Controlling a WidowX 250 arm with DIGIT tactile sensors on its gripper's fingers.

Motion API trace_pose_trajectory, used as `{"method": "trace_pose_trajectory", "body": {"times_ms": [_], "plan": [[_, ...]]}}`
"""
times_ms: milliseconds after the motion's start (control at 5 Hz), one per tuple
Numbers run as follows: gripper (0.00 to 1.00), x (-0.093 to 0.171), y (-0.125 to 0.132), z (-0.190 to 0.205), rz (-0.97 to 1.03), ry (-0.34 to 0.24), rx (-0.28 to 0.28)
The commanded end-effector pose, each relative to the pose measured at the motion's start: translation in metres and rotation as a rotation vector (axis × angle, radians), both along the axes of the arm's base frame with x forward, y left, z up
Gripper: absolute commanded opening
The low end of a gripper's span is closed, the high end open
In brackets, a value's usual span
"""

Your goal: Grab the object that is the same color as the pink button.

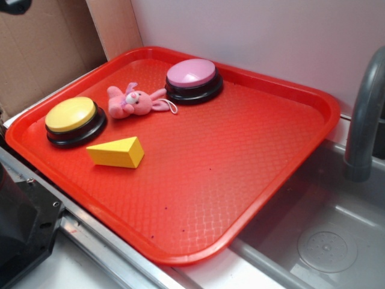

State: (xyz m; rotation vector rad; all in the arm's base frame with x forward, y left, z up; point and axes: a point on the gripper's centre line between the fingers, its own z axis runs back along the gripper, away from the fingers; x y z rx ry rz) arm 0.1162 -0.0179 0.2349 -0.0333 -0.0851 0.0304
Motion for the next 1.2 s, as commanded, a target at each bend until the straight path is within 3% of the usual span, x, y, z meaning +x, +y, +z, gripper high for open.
{"method": "trace_pose_trajectory", "body": {"times_ms": [0,600,800,1000], "plan": [[1.00,0.000,0.000,0.000,0.000,0.000,0.000],[1.00,0.061,0.039,-0.061,-0.156,-0.141,0.063],[1.00,0.085,0.046,-0.092,-0.210,-0.181,0.113],[1.00,0.105,0.060,-0.122,-0.201,-0.183,0.145]]}}
